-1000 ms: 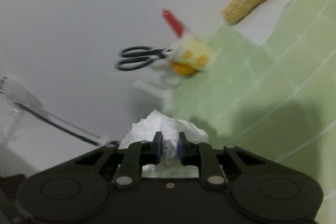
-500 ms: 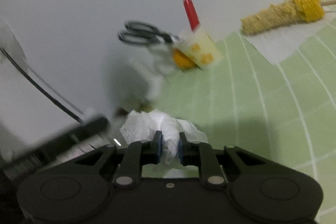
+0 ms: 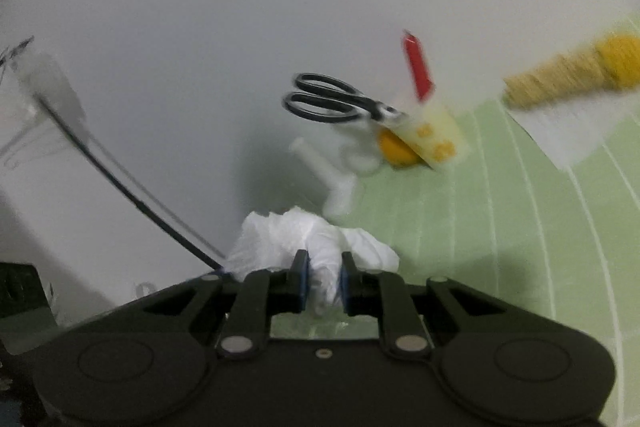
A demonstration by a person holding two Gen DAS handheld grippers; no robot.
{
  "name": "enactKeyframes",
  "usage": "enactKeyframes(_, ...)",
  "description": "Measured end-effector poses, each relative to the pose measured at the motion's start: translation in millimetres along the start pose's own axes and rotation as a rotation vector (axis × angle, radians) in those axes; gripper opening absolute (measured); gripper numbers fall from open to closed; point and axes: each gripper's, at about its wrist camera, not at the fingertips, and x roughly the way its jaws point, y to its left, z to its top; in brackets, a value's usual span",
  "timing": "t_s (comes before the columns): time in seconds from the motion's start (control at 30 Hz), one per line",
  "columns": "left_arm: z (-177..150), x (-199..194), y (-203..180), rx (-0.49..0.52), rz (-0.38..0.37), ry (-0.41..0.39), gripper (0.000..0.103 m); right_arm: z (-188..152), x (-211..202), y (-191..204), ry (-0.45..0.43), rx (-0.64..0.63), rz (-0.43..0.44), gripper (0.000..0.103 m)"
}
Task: Clean container
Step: 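Lift the bottle with the left gripper while the right gripper carries the towel toward it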
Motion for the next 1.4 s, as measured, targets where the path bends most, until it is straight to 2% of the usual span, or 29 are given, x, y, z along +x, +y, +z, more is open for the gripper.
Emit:
enactKeyframes(0.13, 0, -1, 1, -0.013, -0.004, 0.002, 0.028, 0, 2, -3, 0.004, -0.004, -0.020, 0.017)
enactKeyframes(0.27, 0, -1, 1, -0.014, -0.007, 0.002, 0.028, -12, 10, -17, 0.082, -0.012, -0.097, 0.017)
enactKeyframes(0.4, 0, -1, 1, -0.018, -0.010, 0.003, 0.028, -27, 14, -27, 0.135, 0.004, -0.131, 0.017)
enactKeyframes(0.57, 0, -1, 2, -0.021, -0.009, 0.004, 0.028, -15, 6, -18, 0.083, 0.018, -0.071, 0.017)
enactKeyframes(0.7, 0, 0, 3, -0.020, -0.012, 0.005, 0.028, 7, 5, 2, 0.046, -0.056, -0.005, 0.017)
enactKeyframes(0.83, 0, 0, 3, -0.023, -0.013, 0.005, 0.028, 18, 19, 12, 0.049, -0.102, 0.038, 0.017)
enactKeyframes(0.93, 0, 0, 3, -0.025, -0.014, 0.005, 0.028, 20, 29, 7, 0.058, -0.078, 0.043, 0.017)
enactKeyframes(1.03, 0, -1, 4, -0.031, -0.016, 0.004, 0.028, 18, 35, -3, 0.065, -0.052, 0.015, 0.017)
enactKeyframes(1.2, -1, -1, 4, -0.044, -0.016, 0.003, 0.028, 0, 39, -20, 0.126, -0.036, -0.081, 0.017)
enactKeyframes(1.3, -1, -1, 5, -0.062, -0.018, 0.004, 0.028, -13, 33, -27, 0.145, -0.006, -0.126, 0.017)
enactKeyframes(1.4, -2, -1, 4, -0.064, -0.018, 0.004, 0.028, -24, 21, -29, 0.149, 0.017, -0.133, 0.017)
